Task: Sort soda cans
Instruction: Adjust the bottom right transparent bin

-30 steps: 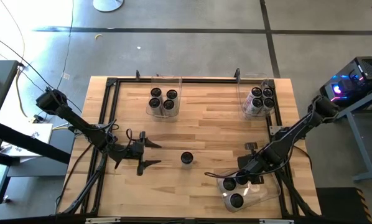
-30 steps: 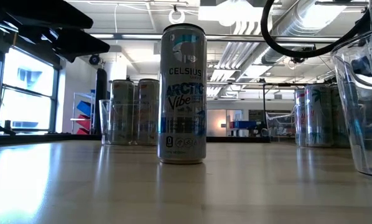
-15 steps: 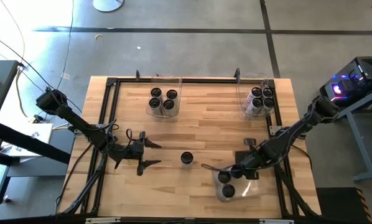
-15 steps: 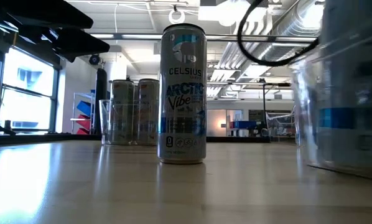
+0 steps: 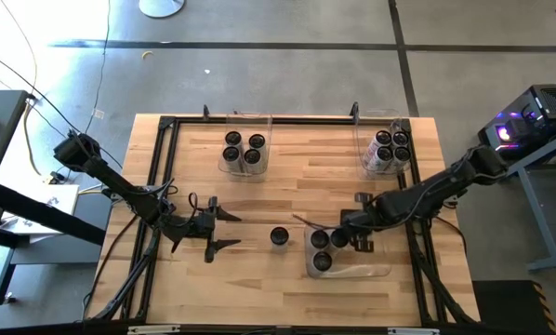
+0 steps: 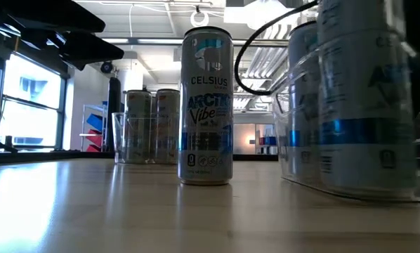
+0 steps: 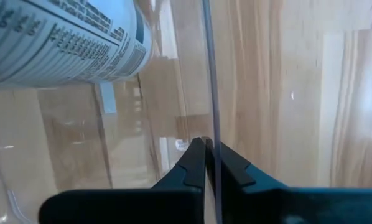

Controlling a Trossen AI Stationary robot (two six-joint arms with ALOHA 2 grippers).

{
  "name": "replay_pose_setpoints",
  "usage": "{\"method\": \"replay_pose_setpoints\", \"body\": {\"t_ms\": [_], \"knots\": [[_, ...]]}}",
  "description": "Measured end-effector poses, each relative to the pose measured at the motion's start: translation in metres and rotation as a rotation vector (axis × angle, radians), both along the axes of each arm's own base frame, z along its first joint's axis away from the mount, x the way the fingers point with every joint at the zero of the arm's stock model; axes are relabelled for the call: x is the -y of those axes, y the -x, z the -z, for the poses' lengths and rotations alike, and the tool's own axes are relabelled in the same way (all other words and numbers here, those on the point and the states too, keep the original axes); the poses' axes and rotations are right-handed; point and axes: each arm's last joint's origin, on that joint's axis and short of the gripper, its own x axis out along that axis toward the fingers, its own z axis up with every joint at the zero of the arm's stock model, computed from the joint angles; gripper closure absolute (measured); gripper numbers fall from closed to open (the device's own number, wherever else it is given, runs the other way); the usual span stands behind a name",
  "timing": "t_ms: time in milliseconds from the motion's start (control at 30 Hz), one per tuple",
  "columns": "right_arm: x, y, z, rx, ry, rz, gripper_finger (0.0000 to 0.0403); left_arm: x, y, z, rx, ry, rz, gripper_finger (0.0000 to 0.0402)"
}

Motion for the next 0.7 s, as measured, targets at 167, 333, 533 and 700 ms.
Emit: {"method": "replay_pose_setpoints", "body": {"t_ms": [167, 333, 533, 700], "knots": [[0.004, -0.003, 0.0, 0.0, -0.051, -0.026, 0.0388, 0.0, 0.0, 0.0, 0.0, 0.0, 0.0, 0.011], [0.003, -0.004, 0.0, 0.008, -0.051, 0.003, 0.0368, 0.0, 0.0, 0.0, 0.0, 0.0, 0.0, 0.011], [0.002, -0.006, -0.003, 0.014, -0.062, 0.012, 0.03, 0.0, 0.0, 0.001, -0.008, -0.005, 0.0, 0.011], [0.0, -0.012, -0.02, 0.022, -0.063, -0.016, 0.0254, 0.001, 0.002, 0.001, -0.01, -0.028, -0.007, 0.011]]}}
